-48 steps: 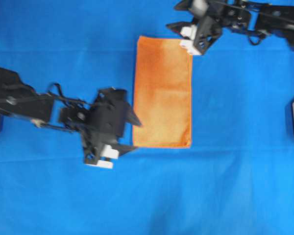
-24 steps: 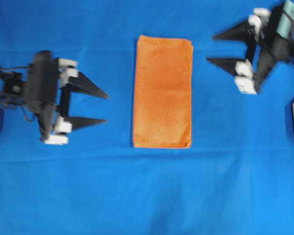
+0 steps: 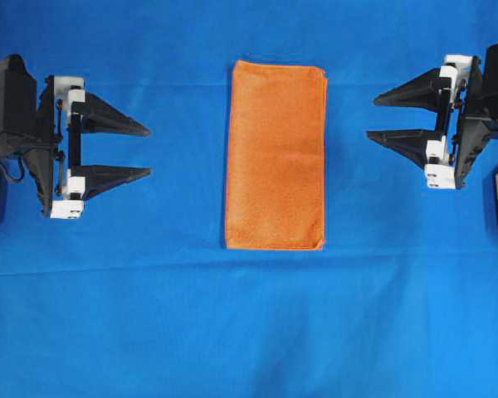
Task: Fold the orange towel.
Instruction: 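Move both grippers toward the far end of the towel strip, then grasp the far corners of the strip with both grippers, then fold the far half of the strip toward the near end with both grippers, then open both grippers to release the folded towel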
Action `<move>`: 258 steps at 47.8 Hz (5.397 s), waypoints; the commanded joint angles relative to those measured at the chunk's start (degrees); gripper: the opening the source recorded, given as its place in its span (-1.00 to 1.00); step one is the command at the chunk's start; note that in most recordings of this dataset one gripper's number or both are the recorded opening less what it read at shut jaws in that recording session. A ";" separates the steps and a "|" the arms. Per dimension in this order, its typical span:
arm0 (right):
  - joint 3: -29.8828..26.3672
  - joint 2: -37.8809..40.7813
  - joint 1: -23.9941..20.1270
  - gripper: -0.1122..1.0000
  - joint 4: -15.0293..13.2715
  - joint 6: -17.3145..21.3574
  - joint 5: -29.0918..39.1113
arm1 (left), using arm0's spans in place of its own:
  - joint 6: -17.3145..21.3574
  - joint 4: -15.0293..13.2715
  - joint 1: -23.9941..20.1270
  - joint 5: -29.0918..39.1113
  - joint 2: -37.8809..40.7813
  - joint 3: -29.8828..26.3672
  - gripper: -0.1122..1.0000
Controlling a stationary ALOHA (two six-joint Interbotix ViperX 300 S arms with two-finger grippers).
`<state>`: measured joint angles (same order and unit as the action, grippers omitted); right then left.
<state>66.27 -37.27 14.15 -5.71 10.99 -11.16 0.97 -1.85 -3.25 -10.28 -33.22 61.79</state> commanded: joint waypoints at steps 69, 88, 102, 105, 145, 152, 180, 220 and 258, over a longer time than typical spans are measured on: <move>-20.21 45.09 18.19 0.35 -0.97 -0.62 -1.85 | 0.53 0.00 -22.59 -8.88 52.29 -28.04 0.76; -20.21 45.26 18.11 -0.60 -0.79 0.18 -2.64 | 1.23 0.18 -21.71 -9.05 52.73 -28.13 -0.13; -20.21 45.18 17.67 -0.74 0.44 0.18 -4.39 | 3.52 0.18 -20.83 -9.05 52.56 -28.13 -0.78; -20.13 45.18 17.58 -0.74 0.70 0.18 -4.83 | 3.60 0.18 -20.83 -9.05 52.29 -28.30 -0.78; -18.37 37.18 16.17 -0.74 0.79 0.00 -3.78 | 5.63 0.18 -19.69 -4.92 42.89 -25.49 -0.78; -16.52 33.93 13.80 -0.74 1.23 0.18 -3.08 | 6.15 0.18 -16.88 -5.01 39.20 -23.55 -0.78; -11.87 26.98 -4.39 -0.74 8.26 0.18 4.04 | 5.19 0.18 -0.88 -4.39 33.49 -17.23 -0.78; -12.04 34.54 -12.57 -0.74 13.62 0.18 3.78 | 2.20 0.00 4.57 -5.89 42.01 -17.75 -0.78; -14.59 17.05 -16.26 0.32 12.04 -0.70 13.54 | 2.72 0.09 4.57 7.47 22.68 -15.82 0.42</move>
<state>52.03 -15.64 -1.93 7.12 10.37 1.14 3.69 -1.76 1.14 -4.57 -5.27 45.62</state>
